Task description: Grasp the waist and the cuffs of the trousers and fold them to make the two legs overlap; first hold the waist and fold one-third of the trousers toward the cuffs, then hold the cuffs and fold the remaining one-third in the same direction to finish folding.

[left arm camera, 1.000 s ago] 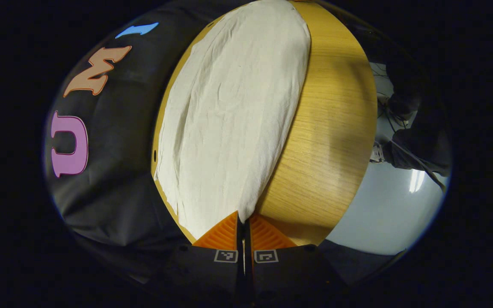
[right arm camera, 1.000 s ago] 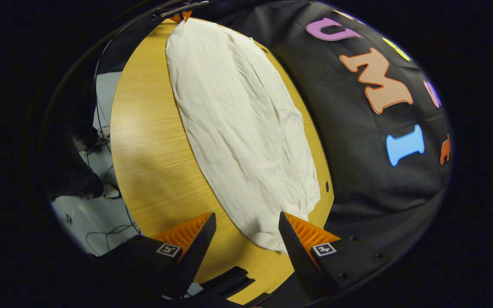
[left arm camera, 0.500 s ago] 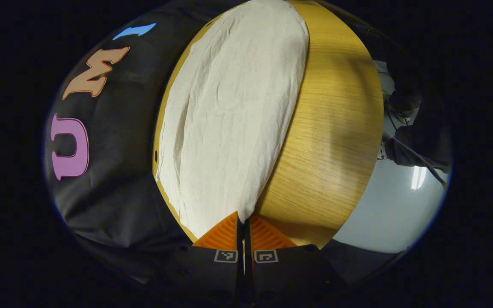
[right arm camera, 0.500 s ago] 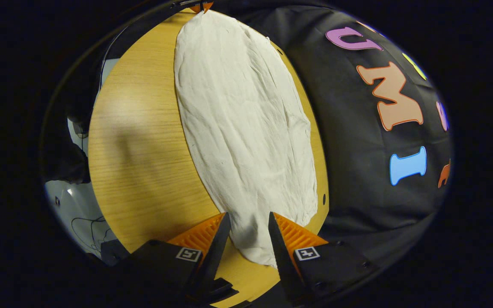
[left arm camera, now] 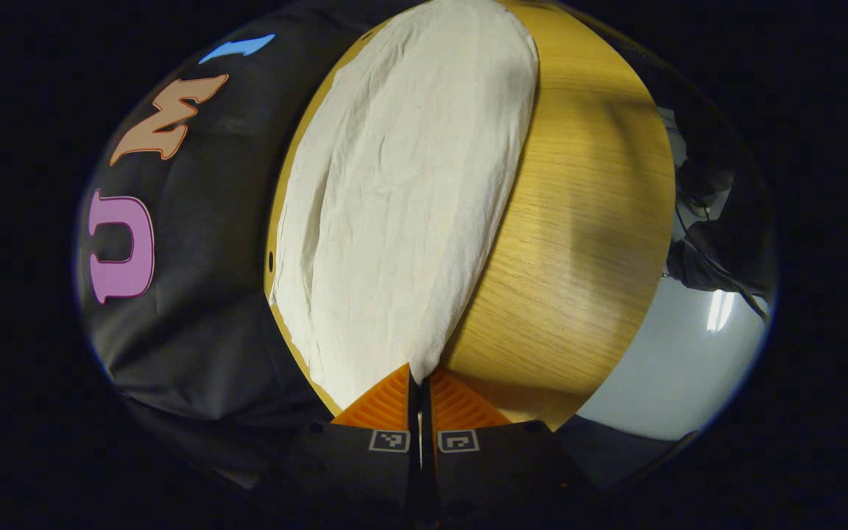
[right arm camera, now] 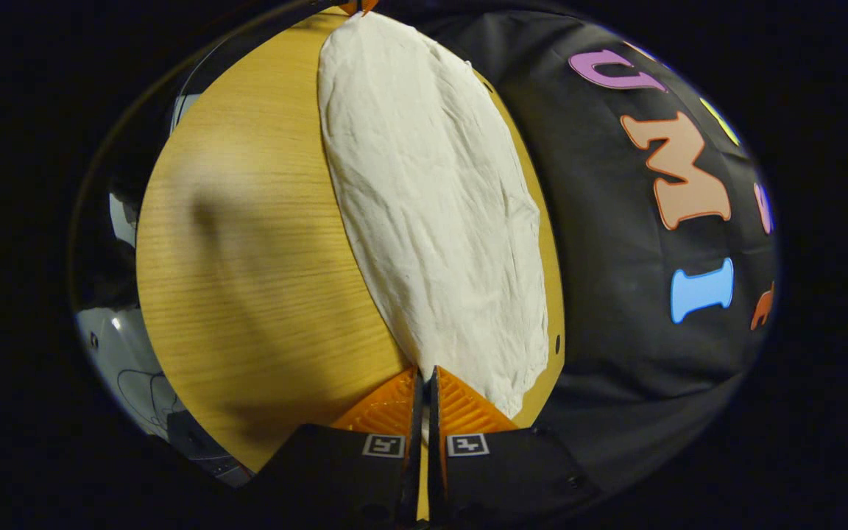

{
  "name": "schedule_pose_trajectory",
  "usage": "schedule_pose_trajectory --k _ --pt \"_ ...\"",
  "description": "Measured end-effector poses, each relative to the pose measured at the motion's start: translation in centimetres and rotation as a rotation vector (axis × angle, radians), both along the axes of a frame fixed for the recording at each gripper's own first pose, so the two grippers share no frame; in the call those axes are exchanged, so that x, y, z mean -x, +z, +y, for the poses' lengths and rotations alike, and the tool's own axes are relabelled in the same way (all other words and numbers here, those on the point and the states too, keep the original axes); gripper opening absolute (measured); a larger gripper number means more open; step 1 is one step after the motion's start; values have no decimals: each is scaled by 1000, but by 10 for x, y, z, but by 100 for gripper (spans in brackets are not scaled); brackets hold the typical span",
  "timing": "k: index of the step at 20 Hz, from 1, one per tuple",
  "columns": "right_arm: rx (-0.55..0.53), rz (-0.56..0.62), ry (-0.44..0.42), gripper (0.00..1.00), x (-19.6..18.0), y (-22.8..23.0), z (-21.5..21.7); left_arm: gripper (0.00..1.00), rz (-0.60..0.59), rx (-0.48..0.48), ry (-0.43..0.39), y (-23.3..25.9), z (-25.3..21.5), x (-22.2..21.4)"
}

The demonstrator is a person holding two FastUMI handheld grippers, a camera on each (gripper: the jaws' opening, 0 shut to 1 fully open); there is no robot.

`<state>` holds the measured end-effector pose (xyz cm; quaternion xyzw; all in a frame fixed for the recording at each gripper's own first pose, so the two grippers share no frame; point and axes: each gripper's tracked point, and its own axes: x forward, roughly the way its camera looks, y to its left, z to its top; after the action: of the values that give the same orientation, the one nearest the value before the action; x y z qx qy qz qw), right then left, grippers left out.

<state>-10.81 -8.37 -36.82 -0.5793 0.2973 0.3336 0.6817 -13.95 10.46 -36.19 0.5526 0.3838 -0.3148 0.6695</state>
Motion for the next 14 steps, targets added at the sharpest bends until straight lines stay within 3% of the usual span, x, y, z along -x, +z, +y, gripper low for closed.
schedule_pose_trajectory --k 7,14 --pt "-100 -100 -79 5 -34 42 7 0 -102 -7 113 36 0 -30" --pt "-194 -183 -103 9 -84 71 15 0 -225 4 248 69 -2 -83"
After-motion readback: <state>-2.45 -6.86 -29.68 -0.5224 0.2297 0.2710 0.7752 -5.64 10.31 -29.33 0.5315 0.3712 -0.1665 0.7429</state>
